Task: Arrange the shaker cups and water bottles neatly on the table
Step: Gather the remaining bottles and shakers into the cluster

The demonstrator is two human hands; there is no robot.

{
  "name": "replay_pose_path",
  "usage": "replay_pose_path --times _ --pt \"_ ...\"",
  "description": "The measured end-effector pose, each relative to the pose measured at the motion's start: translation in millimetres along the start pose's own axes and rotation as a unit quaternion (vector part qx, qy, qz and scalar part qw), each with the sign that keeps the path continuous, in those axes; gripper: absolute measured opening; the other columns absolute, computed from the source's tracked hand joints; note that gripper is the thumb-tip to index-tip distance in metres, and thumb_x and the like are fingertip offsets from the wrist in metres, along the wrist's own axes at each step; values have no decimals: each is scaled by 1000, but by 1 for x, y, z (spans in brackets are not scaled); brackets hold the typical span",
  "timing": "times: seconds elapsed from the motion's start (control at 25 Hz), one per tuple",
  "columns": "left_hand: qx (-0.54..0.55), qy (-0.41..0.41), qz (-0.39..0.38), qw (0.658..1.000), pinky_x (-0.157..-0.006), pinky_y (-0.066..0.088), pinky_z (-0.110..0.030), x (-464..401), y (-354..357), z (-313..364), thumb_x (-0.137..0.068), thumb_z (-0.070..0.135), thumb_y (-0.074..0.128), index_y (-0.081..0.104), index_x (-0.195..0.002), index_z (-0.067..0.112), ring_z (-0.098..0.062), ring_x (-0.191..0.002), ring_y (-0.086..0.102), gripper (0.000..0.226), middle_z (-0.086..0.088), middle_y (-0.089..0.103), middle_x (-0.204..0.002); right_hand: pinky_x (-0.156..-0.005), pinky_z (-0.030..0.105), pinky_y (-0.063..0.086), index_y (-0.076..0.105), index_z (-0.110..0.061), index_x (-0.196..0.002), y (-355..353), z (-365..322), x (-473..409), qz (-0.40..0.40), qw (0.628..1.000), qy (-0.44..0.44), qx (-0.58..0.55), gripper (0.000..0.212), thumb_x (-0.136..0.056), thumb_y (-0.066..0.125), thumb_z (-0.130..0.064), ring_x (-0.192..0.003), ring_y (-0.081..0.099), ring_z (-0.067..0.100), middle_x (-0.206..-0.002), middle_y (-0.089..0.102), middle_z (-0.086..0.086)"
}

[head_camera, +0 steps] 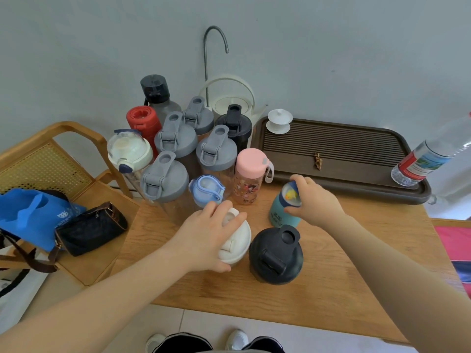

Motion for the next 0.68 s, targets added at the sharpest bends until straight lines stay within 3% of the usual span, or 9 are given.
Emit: replay_pose_path --times 0.12,0.2,0.28,0.36,0.52,0.68 --pt "5 3 2 1000 -95 40 -37 -6 -4 8 -68 58 65 10 -143 23 -29 -126 28 100 -12 19 -147 -85 40 48 25 -16 -138 -6 10 -14 24 999 30 5 77 -77 68 -35 -112 53 29 -131 48 11" --pt "-4 11 10 1000 -97 37 -38 -11 -7 11 -69 58 65 10 -143 22 -30 -125 29 99 -12 19 -147 -97 42 42 21 -14 -141 -12 13 -16 40 998 32 29 81 -79 67 -37 -123 45 31 -138 43 13" --pt "-20 12 13 1000 -99 34 -39 -20 -6 13 -70 58 64 7 -142 22 -30 -125 29 99 -13 16 -147 -109 41 30 18 -13 -144 -21 7 -5 67 997 -14 31 81 -82 62 -39 -135 30 29 -147 33 11" --pt "-35 10 27 999 -98 35 -40 -31 -8 14 -71 58 63 7 -142 21 -31 -123 30 98 -14 16 -146 -112 38 24 29 -15 -141 -33 -5 16 84 992 -92 -28 66 -86 57 -37 -138 25 24 -148 32 7" --pt "-51 -3 37 998 -98 33 -40 -51 -11 17 -73 58 61 8 -141 20 -32 -121 32 95 -17 16 -146 -103 19 27 49 -22 -127 -38 -19 71 -7 980 -174 -101 41 -88 53 -35 -130 34 10 -143 38 -6" --pt "-67 -15 51 996 -94 34 -39 -64 -18 15 -74 56 58 12 -141 17 -32 -117 36 90 -18 24 -142 -101 32 41 38 -29 -134 -16 -22 99 -94 979 -172 -49 63 -79 60 -50 -125 39 10 -144 30 -13"
Point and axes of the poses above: each hand's wrist, its own x-axis away from the middle knuckle, its own y-axis out of the palm, z = x × y, the point moved 8 cm from there along -x, towards the middle knuckle
